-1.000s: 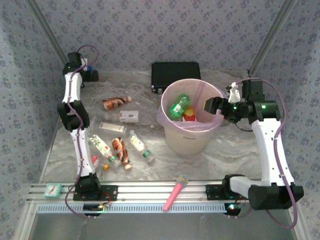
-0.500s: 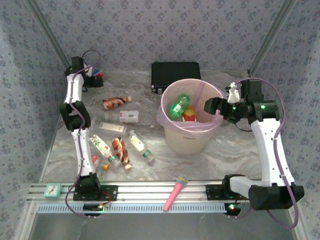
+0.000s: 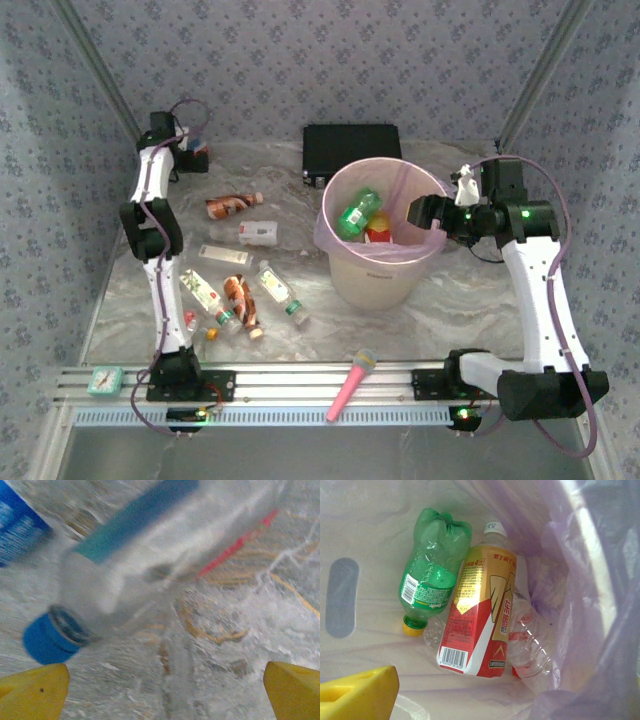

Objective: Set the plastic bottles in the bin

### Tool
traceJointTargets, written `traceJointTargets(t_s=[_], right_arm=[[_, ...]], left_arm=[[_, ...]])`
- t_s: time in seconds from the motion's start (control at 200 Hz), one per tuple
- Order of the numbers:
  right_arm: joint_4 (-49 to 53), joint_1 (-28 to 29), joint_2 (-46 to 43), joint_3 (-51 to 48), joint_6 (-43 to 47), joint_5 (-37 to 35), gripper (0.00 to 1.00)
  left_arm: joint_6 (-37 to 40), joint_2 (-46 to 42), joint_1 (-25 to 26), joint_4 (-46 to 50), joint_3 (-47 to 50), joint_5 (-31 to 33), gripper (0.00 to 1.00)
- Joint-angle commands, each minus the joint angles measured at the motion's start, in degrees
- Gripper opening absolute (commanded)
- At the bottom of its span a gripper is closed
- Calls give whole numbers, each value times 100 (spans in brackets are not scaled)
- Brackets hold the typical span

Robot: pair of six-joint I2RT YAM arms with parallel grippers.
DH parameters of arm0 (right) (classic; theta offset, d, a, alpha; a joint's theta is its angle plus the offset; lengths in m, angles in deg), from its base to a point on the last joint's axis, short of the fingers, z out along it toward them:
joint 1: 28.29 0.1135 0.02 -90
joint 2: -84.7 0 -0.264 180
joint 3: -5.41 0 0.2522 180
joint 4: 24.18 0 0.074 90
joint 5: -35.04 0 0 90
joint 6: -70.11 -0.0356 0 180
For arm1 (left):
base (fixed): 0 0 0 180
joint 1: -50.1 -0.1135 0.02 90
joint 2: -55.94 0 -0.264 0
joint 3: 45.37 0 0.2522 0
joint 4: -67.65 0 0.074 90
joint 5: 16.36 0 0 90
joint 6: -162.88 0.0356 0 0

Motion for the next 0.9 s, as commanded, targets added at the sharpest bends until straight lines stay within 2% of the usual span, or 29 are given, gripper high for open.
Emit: traceJointTargets(t_s=[0.0, 0.195, 0.3, 0.44, 0.545, 0.895], right_arm=[[29, 63, -7, -11, -69, -93, 89], [108, 91, -7, -33, -105, -224, 89], [157, 132, -7, -28, -147, -284, 89], [234, 251, -7, 13, -227, -446, 88], [278, 362, -7, 47, -284, -554, 88], [467, 676, 19, 255, -415, -937, 88]], left_arm=[[-26, -311, -90, -906, -131, 322, 100], [359, 710, -133, -483, -1700, 218, 100], [344, 865, -221, -644, -1670, 92, 100], [-88, 989, -443, -627, -1684, -675, 100], [-95, 1043, -475, -559, -1702, -1120, 100], [-128, 1306, -495, -228, -1817, -1793, 97]])
